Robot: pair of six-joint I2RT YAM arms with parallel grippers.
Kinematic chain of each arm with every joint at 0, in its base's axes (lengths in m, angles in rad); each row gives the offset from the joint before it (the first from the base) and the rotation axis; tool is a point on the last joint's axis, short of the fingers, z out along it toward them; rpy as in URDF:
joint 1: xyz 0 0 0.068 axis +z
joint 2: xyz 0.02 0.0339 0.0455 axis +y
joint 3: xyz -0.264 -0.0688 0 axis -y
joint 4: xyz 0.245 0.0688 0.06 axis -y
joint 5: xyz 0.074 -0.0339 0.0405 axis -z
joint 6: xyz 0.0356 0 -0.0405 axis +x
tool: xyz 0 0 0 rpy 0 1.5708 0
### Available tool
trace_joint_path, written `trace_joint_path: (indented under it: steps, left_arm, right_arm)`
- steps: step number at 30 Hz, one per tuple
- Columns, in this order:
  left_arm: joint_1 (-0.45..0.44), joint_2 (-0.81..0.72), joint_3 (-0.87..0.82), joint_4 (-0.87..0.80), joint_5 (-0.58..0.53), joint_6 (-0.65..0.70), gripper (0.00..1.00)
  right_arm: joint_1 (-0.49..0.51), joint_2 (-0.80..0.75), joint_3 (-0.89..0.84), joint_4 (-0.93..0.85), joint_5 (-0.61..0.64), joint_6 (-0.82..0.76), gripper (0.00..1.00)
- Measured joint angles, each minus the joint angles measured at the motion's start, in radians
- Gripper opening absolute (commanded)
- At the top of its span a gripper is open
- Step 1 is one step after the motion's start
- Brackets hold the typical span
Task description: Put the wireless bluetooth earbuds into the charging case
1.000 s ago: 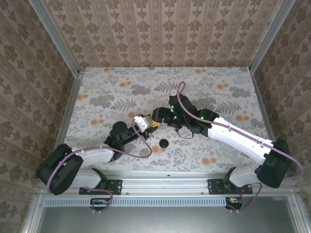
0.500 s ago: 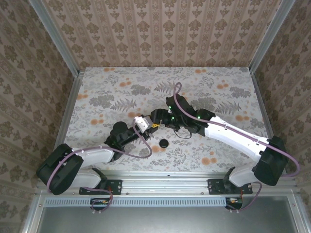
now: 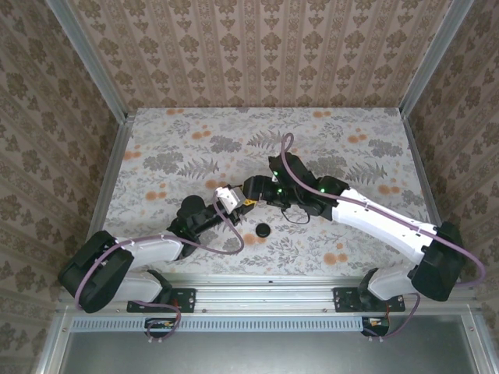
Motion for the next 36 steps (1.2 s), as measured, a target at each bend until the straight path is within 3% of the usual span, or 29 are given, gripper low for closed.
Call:
trace_joint_path:
  steps: [22,28,36]
  left_arm:
    - [0.000,0.000,0.000,0.008,-0.003,0.000,0.10]
    - [0.004,0.000,-0.001,0.024,-0.037,-0.005,0.10]
    - [0.010,-0.001,-0.044,0.045,-0.092,-0.039,0.10]
  right_arm:
    - [-0.011,-0.025,-0.045,-0.004,0.000,-0.013,0.71]
    - [-0.078,-0.079,-0.088,-0.040,-0.027,-0.053,0.68]
    - [-0.208,-0.082,-0.092,-0.232,-0.110,-0.183,0.64]
